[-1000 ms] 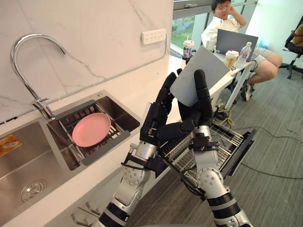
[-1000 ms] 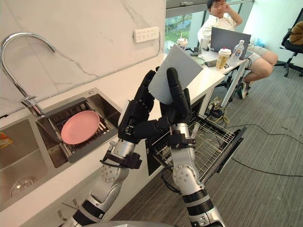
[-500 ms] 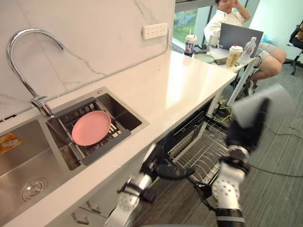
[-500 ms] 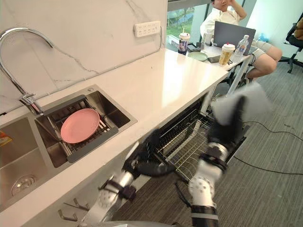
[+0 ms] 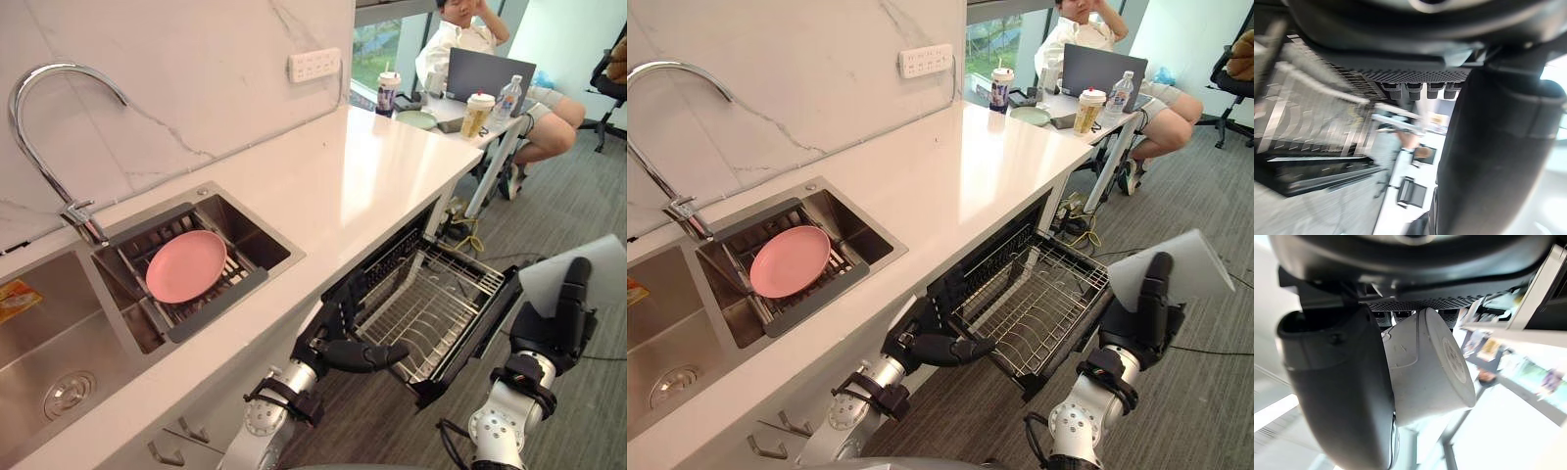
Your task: Walk over to the sink, pick up the cup, carry it to the dishwasher, place the cup inside the dishwasher, then close the dishwasher door
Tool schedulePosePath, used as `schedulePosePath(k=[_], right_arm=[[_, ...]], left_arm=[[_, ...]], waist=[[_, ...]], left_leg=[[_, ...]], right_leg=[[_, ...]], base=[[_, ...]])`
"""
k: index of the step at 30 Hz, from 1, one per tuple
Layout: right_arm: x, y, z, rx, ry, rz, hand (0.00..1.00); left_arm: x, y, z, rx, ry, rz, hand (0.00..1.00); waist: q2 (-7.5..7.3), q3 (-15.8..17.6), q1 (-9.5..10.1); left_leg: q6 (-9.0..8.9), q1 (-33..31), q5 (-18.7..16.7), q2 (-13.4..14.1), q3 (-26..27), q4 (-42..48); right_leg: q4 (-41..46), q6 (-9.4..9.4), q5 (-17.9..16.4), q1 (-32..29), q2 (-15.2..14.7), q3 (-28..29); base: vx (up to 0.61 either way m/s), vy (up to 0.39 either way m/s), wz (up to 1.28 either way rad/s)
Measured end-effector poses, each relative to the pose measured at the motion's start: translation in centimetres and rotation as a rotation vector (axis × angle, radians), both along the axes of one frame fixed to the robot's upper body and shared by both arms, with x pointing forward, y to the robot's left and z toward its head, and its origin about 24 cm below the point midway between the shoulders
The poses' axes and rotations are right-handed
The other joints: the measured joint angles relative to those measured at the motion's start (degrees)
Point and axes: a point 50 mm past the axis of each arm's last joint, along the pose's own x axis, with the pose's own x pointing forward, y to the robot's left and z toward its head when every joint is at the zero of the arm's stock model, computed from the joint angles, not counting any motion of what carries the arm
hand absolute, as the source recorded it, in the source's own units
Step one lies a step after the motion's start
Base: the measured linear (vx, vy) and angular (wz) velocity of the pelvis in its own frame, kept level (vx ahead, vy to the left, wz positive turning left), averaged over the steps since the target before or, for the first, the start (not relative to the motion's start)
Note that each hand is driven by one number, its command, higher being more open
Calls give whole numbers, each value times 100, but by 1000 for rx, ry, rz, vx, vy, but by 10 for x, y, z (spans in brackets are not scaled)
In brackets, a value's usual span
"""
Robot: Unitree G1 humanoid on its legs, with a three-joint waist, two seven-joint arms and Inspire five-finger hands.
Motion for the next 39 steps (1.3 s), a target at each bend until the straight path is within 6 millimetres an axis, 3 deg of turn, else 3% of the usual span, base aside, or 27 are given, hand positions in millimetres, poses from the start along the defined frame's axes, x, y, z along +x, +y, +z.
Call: schedulePosePath(k=[6, 9, 13, 18, 21, 24, 28, 31, 34, 37, 39], right_arm=[[15, -13, -10, -152, 244, 64, 0], [23, -21, -8, -244, 322, 89, 0], [41, -28, -9, -427, 494, 171, 0], [51, -30, -32, -517, 723, 329, 0], [59, -23, -44, -529, 803, 397, 0], [65, -22, -51, -488, 862, 367, 0], [73, -23, -51, -471, 902, 317, 0], [78, -22, -50, -492, 913, 313, 0], [85, -23, -42, -528, 902, 293, 0], [97, -29, -27, -589, 894, 268, 0], [110, -31, -10, -631, 855, 240, 0]], left_arm=[[-50, 32, -74, 247, 390, -57, 100], [-61, 47, -85, 354, 427, -63, 100], [-68, 80, -104, 648, 449, 25, 100], [-67, 130, -108, 825, 487, 305, 100], [-69, 155, -105, 922, 488, 362, 100], [-72, 166, -108, 960, 565, 395, 100], [-68, 178, -106, 991, 617, 447, 100], [-76, 184, -110, 895, 718, 534, 100], [-77, 186, -113, 776, 794, 622, 100], [-65, 180, -111, 745, 755, 622, 100], [-59, 177, -110, 735, 741, 621, 100]], waist=[[-12, 86, -41], [-11, 134, -34], [-19, 254, 44], [-56, 397, 217], [-63, 626, 335], [-33, 922, 499], [-39, 1467, 590], [-11, 1753, 719], [88, 2130, 809], [285, 2289, 816], [332, 2322, 826]], left_leg=[[14, -11, 17, -17, -103, 0], [27, -36, 39, -41, -192, -2], [31, -49, 71, -71, -348, -6], [28, -160, 148, -78, -607, -6], [1, -309, 206, -70, -785, -5], [-9, -586, 309, -57, -958, 0], [-21, -804, 436, -26, -1227, 28], [-42, -1021, 525, 69, -1311, 30], [-107, -1249, 613, 187, -1334, 29], [-153, -1681, 678, 241, -1165, 30], [-169, -1882, 690, 232, -1049, 30]], right_leg=[[-19, 31, -21, 46, -8, -103], [-18, 43, -29, 58, -28, -181], [-12, 73, -52, 115, -49, -347], [46, 51, -86, 137, -46, -603], [101, 50, -109, 65, -31, -741], [186, 47, -105, -154, -20, -877], [355, 53, -92, -278, 2, -925], [498, 18, 4, -541, 77, -859], [649, -33, 103, -777, 153, -784], [769, -35, 97, -1173, 136, -745], [816, -64, 43, -1418, 98, -642]], base=[[6, -13, 8], [-31, 5, 17], [-40, 5, 18], [-28, -3, 27], [-19, -4, 33], [-16, -1, 32], [-25, 15, 38], [-45, 2, 11], [-85, -1, 16], [-96, 2, 28], [-94, -25, -5]])
